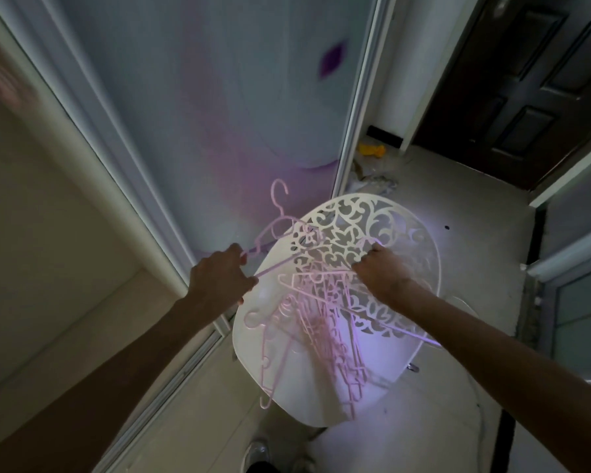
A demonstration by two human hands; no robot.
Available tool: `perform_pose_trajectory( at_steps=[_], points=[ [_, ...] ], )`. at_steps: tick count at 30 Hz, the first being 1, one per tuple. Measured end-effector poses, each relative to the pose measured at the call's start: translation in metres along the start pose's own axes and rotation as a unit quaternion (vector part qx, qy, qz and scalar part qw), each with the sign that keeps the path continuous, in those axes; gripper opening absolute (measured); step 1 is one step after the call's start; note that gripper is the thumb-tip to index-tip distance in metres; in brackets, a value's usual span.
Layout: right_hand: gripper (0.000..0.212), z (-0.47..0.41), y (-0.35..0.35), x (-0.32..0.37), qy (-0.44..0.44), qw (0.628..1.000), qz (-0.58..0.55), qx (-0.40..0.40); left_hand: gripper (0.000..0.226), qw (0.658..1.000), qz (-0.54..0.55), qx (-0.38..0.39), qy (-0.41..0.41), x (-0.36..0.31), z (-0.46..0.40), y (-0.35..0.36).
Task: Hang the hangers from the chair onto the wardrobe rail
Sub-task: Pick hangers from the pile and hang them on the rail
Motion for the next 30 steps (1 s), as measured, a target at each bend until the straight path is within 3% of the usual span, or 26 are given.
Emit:
perform_pose_trajectory(
  at_steps=[4, 8, 12, 18, 21, 23, 26, 28, 30],
  points=[
    [0.027, 0.003, -0.002, 0.022, -0.089, 0.996, -0.005, -0.007, 0.028, 0.993, 0.094, -0.022, -0.070, 0.027, 0.007, -0.004],
    [0.020, 0.023, -0.027, 0.035, -0.205, 0.967, -0.025, -0.146, 0.038, 0.985, 0.142, -0.018, -0.094, 0.048, 0.026, -0.001],
    [0.015, 0.039, -0.061, 0.062, -0.268, 0.932, -0.038, -0.240, 0.055, 0.989, 0.099, 0.055, -0.099, 0.053, 0.052, 0.010],
    [0.015, 0.053, -0.137, 0.118, -0.307, 0.901, -0.120, -0.282, 0.050, 0.954, 0.176, 0.225, -0.094, 0.057, 0.110, 0.012],
    [0.010, 0.059, -0.171, 0.147, -0.328, 0.883, -0.176, -0.285, 0.036, 0.941, 0.212, 0.245, -0.095, 0.079, 0.140, -0.001],
    [0.006, 0.073, -0.196, 0.170, -0.321, 0.876, -0.198, -0.299, 0.029, 0.944, 0.240, 0.205, -0.093, 0.097, 0.166, -0.018],
    [0.032, 0.108, -0.232, 0.189, -0.236, 0.866, -0.256, -0.360, 0.028, 0.950, 0.267, 0.128, -0.097, 0.132, 0.207, -0.040],
    [0.031, 0.129, -0.250, 0.188, -0.157, 0.845, -0.328, -0.392, 0.026, 0.941, 0.306, 0.108, -0.093, 0.152, 0.239, -0.053],
    [0.026, 0.134, -0.254, 0.190, -0.077, 0.841, -0.407, -0.349, 0.035, 0.936, 0.324, 0.107, -0.081, 0.168, 0.273, -0.064]
  ],
)
Point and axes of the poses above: each hand's wrist, its own z-axis away from the middle knuckle, its own y-axis out of the palm, x = y × z, the point moved 7 cm from there along -z, towards the middle knuckle, and after that the axes turned 5 degrees about y, right-handed, at the moved point
